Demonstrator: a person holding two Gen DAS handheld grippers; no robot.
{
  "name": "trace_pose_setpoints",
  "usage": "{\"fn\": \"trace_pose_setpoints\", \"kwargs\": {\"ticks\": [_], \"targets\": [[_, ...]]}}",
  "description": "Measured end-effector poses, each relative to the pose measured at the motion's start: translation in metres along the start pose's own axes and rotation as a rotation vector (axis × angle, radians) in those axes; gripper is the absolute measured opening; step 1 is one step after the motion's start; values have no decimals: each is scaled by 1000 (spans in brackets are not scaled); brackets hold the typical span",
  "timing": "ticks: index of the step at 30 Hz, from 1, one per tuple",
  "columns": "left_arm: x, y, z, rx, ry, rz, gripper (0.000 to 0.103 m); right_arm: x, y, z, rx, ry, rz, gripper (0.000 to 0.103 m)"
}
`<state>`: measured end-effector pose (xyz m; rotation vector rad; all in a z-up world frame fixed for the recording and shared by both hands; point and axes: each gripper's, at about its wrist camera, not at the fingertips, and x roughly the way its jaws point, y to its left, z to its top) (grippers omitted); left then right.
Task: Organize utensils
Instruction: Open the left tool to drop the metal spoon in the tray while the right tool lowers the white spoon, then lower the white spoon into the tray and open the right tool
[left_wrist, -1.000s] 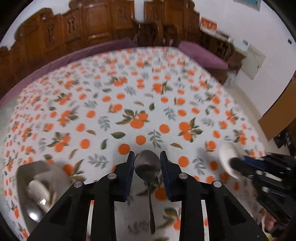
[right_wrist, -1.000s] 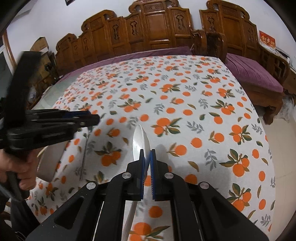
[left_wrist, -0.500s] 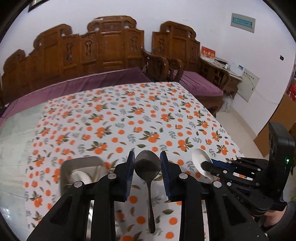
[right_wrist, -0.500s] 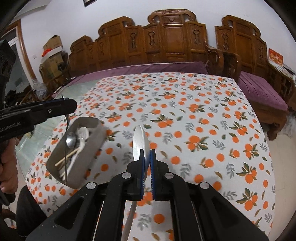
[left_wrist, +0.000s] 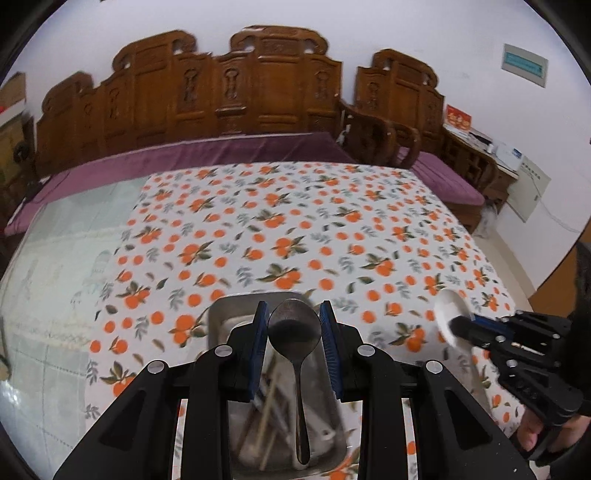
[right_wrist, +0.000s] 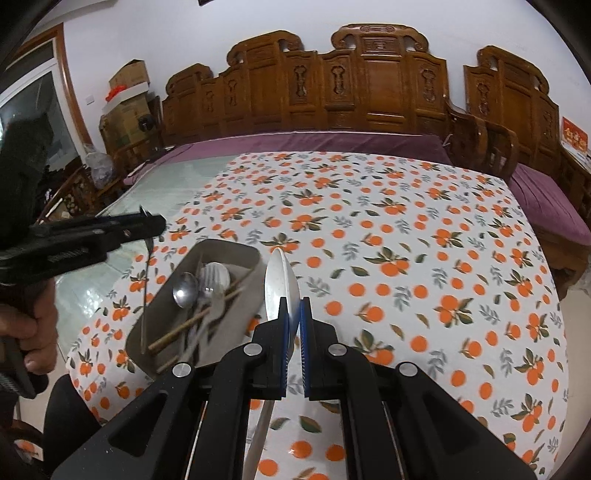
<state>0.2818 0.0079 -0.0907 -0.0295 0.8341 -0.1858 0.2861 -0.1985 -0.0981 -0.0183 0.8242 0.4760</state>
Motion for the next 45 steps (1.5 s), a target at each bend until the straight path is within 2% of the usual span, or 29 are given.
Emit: {"fn": "trace_pose_setpoints", "kwargs": {"ticks": [9, 19, 24, 26, 34, 37, 39, 41, 45], "targets": [[32, 31, -20, -41, 74, 28, 26, 13, 22, 9, -22, 15, 21, 7], [58, 31, -36, -30, 145, 34, 27, 18, 28, 11, -28, 23, 31, 7], [58, 31, -40, -26, 158, 36, 27, 19, 32, 11, -33, 29, 31, 7], [53, 32, -40, -22, 150, 40, 36, 20, 34, 11, -35, 31, 33, 7], [15, 51, -45, -51, 102, 59, 47, 30, 59, 19, -48, 31, 69, 7], [-1, 62, -50, -51, 83, 77, 60, 39, 75, 23, -61, 38, 86, 7], [-8, 68, -52, -58, 76, 81, 65, 46, 84, 25, -64, 45, 94, 7], [-17, 76, -56, -69, 67, 87, 77, 54, 92, 26, -60, 55, 104, 7], [-32, 94, -62, -97, 49, 90, 86, 73, 103, 28, -46, 77, 116, 7]]}}
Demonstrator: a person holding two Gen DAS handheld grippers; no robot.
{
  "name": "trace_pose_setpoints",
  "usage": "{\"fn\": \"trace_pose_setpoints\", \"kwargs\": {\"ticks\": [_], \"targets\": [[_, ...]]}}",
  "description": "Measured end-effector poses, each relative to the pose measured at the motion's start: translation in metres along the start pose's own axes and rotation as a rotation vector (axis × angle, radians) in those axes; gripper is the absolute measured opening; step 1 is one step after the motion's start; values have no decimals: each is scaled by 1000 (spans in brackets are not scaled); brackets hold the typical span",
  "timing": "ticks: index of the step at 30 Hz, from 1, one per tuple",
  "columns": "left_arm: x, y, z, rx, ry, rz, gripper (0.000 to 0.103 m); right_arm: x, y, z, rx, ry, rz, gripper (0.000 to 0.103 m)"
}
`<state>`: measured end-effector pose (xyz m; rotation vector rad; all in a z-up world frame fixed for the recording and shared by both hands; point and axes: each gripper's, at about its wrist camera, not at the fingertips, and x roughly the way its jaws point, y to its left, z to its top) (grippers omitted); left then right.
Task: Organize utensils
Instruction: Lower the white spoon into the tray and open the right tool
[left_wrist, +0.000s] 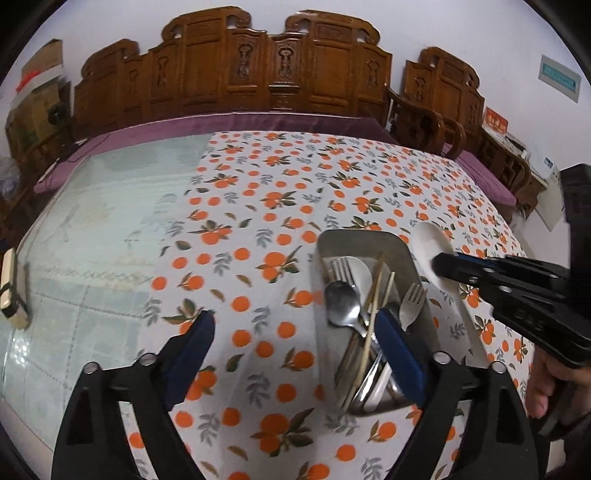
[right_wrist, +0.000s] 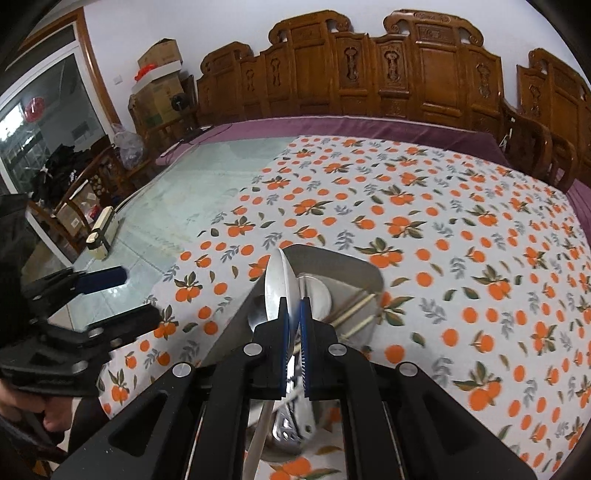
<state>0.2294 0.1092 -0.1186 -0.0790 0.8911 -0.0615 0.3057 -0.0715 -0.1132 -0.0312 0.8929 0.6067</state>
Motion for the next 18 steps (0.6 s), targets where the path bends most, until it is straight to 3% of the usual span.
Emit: {"fn": "trace_pose_setpoints", "kwargs": {"ticks": [4, 18], "targets": [[-8, 13, -5, -13, -7, -11, 94, 19, 5, 1, 13, 18, -4, 7], [-14, 32, -17, -27, -3, 7, 94, 73, 1, 3, 79, 87, -29, 7]]}}
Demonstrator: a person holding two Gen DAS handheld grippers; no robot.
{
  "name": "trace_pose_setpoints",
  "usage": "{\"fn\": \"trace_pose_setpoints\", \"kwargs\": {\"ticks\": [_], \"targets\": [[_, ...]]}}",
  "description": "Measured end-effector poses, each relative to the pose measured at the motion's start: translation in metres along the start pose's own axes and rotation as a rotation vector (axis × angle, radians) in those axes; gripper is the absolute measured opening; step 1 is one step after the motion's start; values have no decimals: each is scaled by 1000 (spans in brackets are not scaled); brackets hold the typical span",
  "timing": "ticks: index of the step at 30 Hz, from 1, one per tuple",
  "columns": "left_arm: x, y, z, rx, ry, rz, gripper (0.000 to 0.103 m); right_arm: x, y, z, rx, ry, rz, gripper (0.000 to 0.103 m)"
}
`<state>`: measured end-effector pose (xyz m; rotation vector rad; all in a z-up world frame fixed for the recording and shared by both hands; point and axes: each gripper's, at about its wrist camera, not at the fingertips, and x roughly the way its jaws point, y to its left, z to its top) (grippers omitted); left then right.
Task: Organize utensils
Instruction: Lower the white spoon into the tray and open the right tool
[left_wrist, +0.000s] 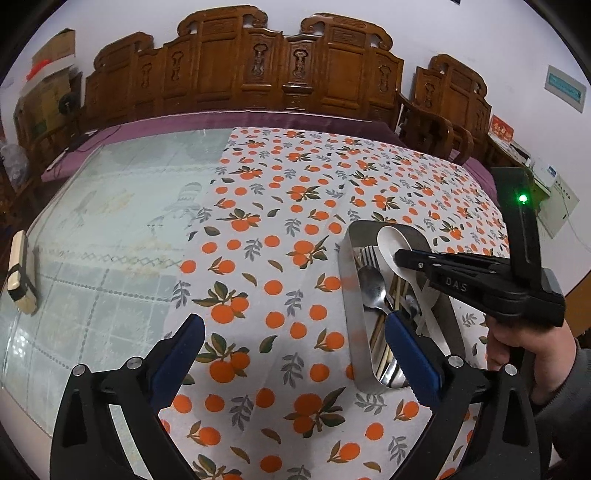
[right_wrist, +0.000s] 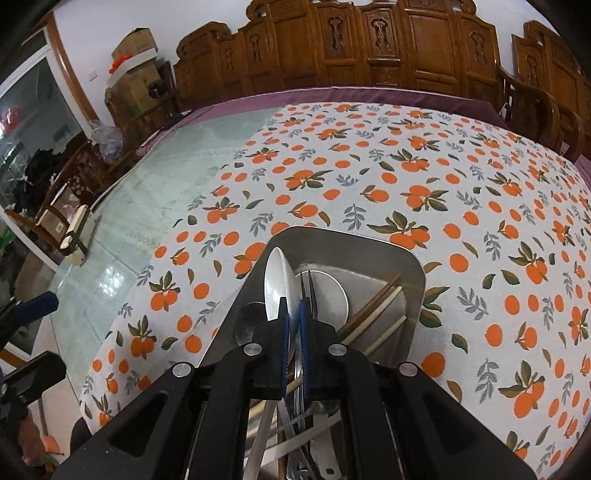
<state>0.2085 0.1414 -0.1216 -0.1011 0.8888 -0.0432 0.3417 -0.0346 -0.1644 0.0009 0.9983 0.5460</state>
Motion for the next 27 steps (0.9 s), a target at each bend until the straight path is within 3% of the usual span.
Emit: {"fn": "trace_pose_setpoints", "kwargs": {"ticks": [16, 27], "targets": [[0, -2, 0, 0, -3, 13, 94, 7, 7, 5, 0, 10, 33, 10], [-22, -21, 1, 10, -39, 25, 94, -43, 4, -6, -42, -55, 27, 14]]}}
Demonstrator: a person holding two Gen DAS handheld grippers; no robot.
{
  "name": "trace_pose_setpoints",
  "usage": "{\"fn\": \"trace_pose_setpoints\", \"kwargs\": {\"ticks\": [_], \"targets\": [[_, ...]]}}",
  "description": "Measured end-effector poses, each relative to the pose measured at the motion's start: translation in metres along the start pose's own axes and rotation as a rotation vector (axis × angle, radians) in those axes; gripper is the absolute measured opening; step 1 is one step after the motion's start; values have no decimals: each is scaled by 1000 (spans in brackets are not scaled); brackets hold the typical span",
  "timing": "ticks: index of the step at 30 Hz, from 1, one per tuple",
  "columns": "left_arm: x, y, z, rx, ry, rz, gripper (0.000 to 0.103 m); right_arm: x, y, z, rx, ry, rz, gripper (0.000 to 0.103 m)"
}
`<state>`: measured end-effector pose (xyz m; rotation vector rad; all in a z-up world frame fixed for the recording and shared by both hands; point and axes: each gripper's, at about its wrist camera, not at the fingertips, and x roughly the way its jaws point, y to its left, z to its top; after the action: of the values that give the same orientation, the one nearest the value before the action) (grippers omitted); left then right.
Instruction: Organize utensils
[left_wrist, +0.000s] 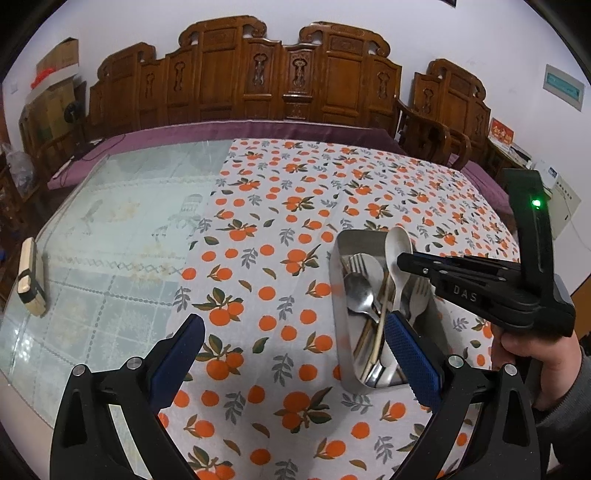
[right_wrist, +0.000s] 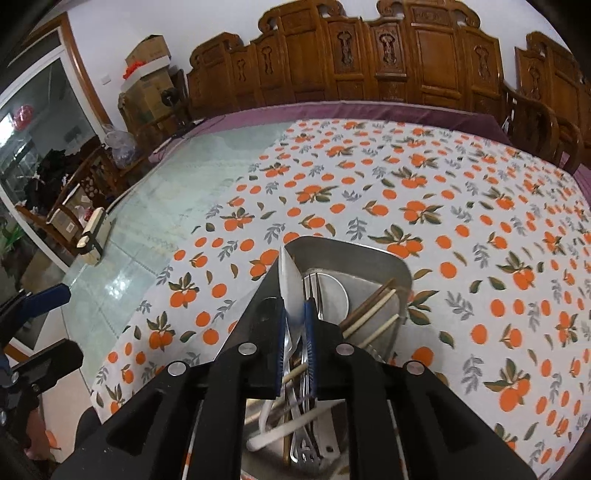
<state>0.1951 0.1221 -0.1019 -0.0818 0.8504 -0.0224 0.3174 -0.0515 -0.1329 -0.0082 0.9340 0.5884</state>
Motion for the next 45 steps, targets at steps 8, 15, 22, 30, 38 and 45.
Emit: {"fn": "trace_pose_setpoints", "kwargs": {"ticks": [8, 15, 22, 30, 38, 45], "targets": [[-26, -13, -5, -5, -44, 13, 94, -30, 1, -4, -49, -31, 1, 36], [-45, -25, -17, -4, -59, 36, 94, -61, -1, -13, -64, -75, -27, 46], [-66, -46, -31, 17, -80, 52, 95, -126, -3, -53, -59, -166, -104, 79], [-93, -83, -49, 68, -106, 43, 95, -200, -5, -108, -1, -263, -171, 100], [-136, -112, -59, 77, -183, 27, 95, -272, 7, -138, 3, -382, -245, 100], [-187, -121, -53, 78, -280, 59, 95, -328, 28, -138, -33, -497, -298, 100]]}}
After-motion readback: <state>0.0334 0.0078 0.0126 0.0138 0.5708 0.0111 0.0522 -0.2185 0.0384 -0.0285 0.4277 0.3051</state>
